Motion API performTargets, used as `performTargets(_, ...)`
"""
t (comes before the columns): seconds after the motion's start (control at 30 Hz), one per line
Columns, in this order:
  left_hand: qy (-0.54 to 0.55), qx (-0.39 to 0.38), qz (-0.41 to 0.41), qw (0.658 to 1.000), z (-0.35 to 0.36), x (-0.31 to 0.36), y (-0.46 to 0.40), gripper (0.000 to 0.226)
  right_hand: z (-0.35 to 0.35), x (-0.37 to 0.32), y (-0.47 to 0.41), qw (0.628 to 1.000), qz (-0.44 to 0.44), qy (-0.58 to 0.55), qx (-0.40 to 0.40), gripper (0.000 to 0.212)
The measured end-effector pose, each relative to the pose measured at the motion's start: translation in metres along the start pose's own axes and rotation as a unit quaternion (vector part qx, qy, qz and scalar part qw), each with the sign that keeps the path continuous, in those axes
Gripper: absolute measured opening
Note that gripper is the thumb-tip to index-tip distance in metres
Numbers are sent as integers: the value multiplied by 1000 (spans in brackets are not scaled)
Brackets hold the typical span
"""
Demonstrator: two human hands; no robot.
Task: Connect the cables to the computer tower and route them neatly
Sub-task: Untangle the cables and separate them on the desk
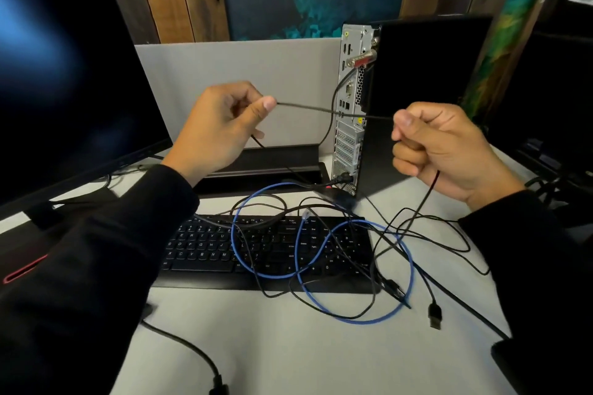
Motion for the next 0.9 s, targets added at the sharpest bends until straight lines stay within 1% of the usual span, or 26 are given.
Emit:
performTargets(0.07, 34, 50, 18, 998, -6, 8, -4, 37, 4, 4, -4, 999, -2, 30, 32, 27)
performTargets(0.13, 24, 65, 35, 997, -13, 17, -7, 37, 7, 10, -8, 995, -4, 76, 62, 27)
performTargets(0.2, -4, 39, 51, 998, -14, 20, -5, 36, 5, 17, -11, 988, 3, 126, 87, 25)
performTargets(0.27, -10, 0, 50, 999, -10, 17, 4, 33, 1, 25, -11, 979, 16, 174, 106, 22)
performTargets(0.37, -1, -45, 21, 999, 0, 8, 23, 29, 0, 33, -11, 956, 16, 257, 142, 21)
performTargets(0.43, 8, -62, -12, 998, 7, 0, 37, 30, 3, 34, -11, 935, -9, 307, 175, 17)
performTargets(0.47, 17, -69, -32, 997, 10, -3, 44, 34, 4, 34, -12, 927, -25, 323, 189, 16)
performTargets(0.57, 60, -101, -86, 989, 22, -8, 60, 52, 4, 33, -14, 910, -67, 333, 239, 19)
performTargets(0.6, 69, -116, -100, 986, 26, -7, 63, 56, 4, 34, -15, 904, -80, 331, 258, 23)
performTargets(0.67, 90, -142, -125, 978, 36, -6, 69, 61, 3, 33, -15, 890, -101, 333, 293, 31)
performTargets(0.73, 116, -157, -140, 971, 45, -7, 72, 63, 1, 33, -14, 881, -99, 343, 312, 36)
performTargets(0.77, 126, -156, -144, 969, 50, -9, 72, 61, -2, 33, -14, 884, -90, 338, 310, 37)
performTargets(0.8, 130, -148, -147, 969, 53, -10, 73, 57, -6, 33, -14, 900, -77, 314, 293, 37)
performTargets(0.87, 128, -117, -148, 974, 58, -16, 74, 54, -13, 35, -12, 955, -29, 204, 214, 36)
performTargets(0.9, 132, -98, -147, 975, 60, -18, 74, 55, -15, 37, -11, 972, 15, 160, 171, 36)
Point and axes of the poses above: each hand's wrist, its own y-axis away from the middle knuckle, its own z-axis out of the palm, x = y × z, the point moved 1 cm from there along -y, towards the middle knuckle, and after that the axes turned 5 degrees about z, right-handed, at the moved point
